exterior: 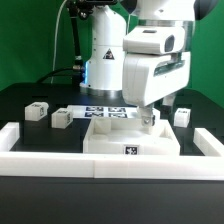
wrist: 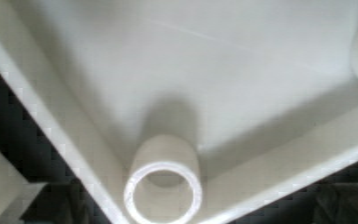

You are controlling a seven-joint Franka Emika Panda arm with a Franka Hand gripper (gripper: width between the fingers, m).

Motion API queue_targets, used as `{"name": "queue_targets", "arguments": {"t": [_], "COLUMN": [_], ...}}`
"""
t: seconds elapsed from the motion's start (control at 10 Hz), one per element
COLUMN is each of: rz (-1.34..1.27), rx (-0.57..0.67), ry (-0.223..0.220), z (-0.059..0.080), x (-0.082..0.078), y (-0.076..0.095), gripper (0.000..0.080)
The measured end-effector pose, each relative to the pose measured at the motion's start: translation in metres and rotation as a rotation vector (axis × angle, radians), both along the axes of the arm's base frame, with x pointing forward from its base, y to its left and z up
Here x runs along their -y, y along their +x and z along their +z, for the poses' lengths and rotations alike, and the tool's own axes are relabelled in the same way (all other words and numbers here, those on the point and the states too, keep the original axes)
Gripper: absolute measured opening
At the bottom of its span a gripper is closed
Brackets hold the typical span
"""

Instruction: Assemble one leg

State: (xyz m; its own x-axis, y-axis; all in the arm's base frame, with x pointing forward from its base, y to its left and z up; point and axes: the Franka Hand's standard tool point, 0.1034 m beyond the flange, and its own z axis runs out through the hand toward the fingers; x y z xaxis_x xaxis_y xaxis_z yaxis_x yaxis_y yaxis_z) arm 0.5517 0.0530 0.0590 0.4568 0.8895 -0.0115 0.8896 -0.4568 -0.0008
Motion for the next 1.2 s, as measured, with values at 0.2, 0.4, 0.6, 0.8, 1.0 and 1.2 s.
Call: {"name": "queue_targets", "arguments": {"t": [0.2, 0.4, 0.6, 0.8, 1.0, 1.2], "rz": [0.035, 0.032, 0.07, 0.223, 0.356, 0.353], "rx": [-0.044, -0.043, -0.031, -0.012, -0.019, -0.021], "ry": [-0.026, -0.024, -0.025, -0.023, -0.038, -0.037], "z": [0.002, 0.001, 0.0, -0.005, -0.009, -0.009], "x": [-0.001, 0.0, 0.0, 0.003, 0.0, 0.001], "y": [-0.008, -0.008, -0.009, -0.033, -0.044, -0.045], "gripper": [0.065, 0.065, 0.065, 0.065, 0.065, 0.065]}}
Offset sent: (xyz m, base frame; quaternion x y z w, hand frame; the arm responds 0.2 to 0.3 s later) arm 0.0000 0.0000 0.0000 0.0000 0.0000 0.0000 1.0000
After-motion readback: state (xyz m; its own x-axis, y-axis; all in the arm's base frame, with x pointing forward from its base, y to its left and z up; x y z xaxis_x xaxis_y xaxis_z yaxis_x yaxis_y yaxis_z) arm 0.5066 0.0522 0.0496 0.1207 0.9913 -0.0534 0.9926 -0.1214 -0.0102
